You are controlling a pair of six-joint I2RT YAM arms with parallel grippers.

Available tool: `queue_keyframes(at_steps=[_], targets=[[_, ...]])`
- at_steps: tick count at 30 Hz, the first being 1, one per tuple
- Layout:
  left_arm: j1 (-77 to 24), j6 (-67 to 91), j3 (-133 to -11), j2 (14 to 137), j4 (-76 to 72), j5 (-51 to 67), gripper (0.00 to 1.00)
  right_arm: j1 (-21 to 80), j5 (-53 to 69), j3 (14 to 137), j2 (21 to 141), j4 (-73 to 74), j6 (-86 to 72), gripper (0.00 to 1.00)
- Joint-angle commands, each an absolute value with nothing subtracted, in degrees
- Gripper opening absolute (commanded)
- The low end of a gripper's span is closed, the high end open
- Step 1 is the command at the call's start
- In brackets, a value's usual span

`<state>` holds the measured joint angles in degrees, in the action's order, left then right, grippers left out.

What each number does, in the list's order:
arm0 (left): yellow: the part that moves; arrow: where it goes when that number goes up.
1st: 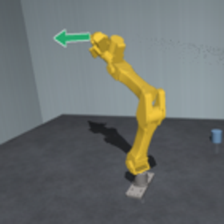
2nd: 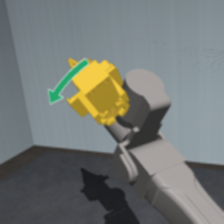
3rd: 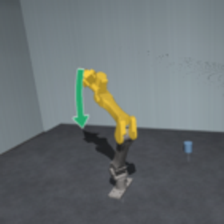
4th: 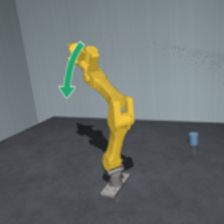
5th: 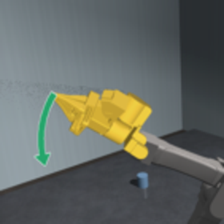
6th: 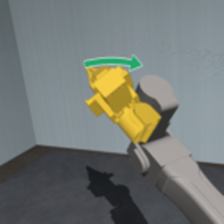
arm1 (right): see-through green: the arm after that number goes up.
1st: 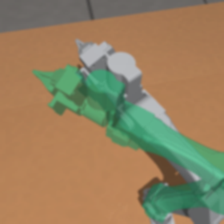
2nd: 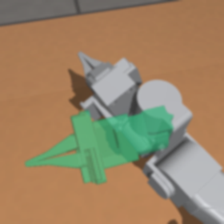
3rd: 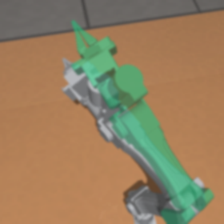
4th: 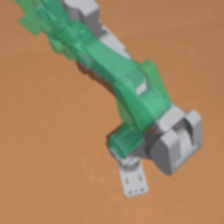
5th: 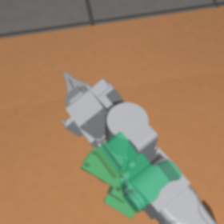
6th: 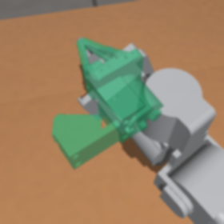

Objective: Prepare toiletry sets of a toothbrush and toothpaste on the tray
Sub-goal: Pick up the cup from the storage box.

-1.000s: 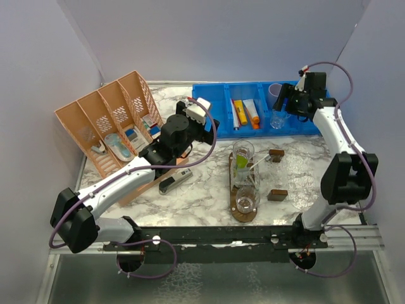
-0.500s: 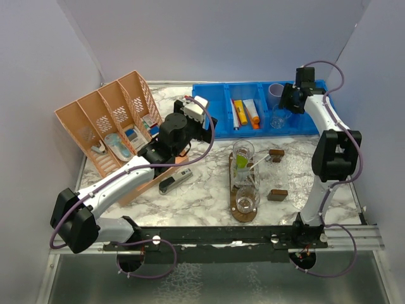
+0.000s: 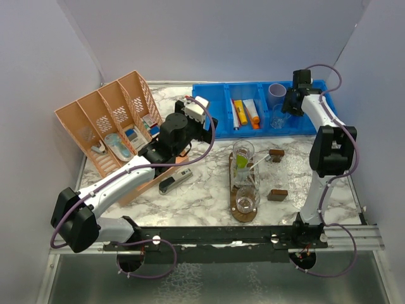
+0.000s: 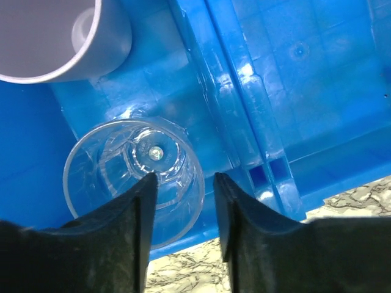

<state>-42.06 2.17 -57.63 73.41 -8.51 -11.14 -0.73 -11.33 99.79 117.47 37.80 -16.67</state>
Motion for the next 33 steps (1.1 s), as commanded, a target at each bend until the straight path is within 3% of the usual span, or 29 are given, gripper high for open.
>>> queue_keyframes(at_steps=[1,11,19,26,33], targets=[[-41.9,2.9,-58.9,73.8,-10.1,-9.7,0.99,-0.5,-12.2,101.0,119.7,38.2,-16.5,0.38],[-41.9,3.4,-58.9,74.3,-10.2,-9.3,0.99,-0.5,-11.1,101.1,116.3,38.9,-16.8,0.02],[-41.9,3.9,-58.9,74.5,-10.3,-8.2,0.99,-0.5,-11.3,97.8,106.6,39.0,-18.3,0.01],[-41.9,4.0,-59.0,74.5,-10.2,-8.3,0.99,-0.7,-12.1,83.4,89.3,31.4,-19.0,0.01],[-41.9,4.1,-59.0,74.4,-10.2,-8.3,0.99,-0.6,-21.5,65.1,66.8,26.2,-22.4,0.01]])
